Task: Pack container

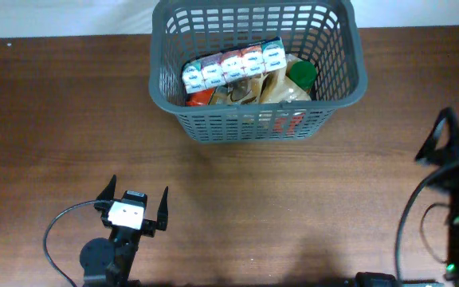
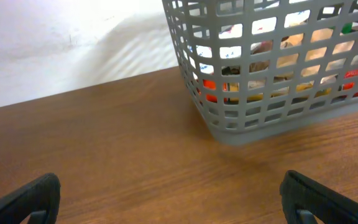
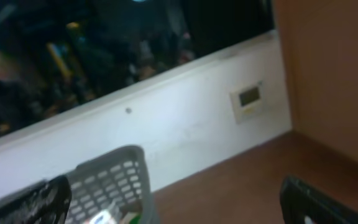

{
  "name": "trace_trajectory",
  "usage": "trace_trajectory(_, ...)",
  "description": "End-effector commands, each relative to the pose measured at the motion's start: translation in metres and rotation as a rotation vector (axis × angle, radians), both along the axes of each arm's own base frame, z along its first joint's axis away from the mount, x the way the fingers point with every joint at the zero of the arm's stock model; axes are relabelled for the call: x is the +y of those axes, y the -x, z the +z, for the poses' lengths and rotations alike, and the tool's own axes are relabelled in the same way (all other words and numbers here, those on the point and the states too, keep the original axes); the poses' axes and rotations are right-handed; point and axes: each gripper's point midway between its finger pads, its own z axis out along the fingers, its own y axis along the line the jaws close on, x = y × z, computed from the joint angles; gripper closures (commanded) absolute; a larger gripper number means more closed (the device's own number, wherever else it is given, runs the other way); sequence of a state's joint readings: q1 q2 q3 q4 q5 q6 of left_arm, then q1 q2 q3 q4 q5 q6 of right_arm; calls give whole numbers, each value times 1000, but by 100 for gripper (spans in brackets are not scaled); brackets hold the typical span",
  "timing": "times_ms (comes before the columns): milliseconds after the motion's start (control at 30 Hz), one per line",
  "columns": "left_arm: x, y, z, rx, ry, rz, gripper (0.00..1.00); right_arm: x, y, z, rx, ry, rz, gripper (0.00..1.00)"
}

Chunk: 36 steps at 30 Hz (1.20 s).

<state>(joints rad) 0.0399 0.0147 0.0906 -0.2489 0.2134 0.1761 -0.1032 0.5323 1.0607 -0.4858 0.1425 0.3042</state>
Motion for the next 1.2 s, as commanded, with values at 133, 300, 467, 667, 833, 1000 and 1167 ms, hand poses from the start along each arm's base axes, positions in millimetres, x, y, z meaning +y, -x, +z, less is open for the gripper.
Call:
trace_trajectory(133, -2, 0, -3, -3, -10, -13, 1, 35, -5, -53, -22, 183, 191, 1)
trace_trajectory(300, -2, 0, -3, -3, -10, -13, 1, 52, -14, -91, -58, 231, 287, 1)
trace_trajectory(467, -2, 0, -3, -3, -10, -13, 1, 59, -17, -117, -93, 240, 321, 1)
trace_trajectory(667, -2, 0, -3, -3, -10, -13, 1, 67, -18, -154, -66, 249, 357, 1)
trace_trajectory(833, -2, 0, -3, -3, -10, -13, 1, 74, -18, -183, -53, 272, 386, 1)
trace_trajectory(1000, -2, 0, -3, -3, -10, -13, 1, 72, -16, -189, -62, 274, 372, 1)
trace_trajectory(1167, -2, 0, -3, -3, -10, -13, 1, 71, -20, -198, -69, 274, 364, 1)
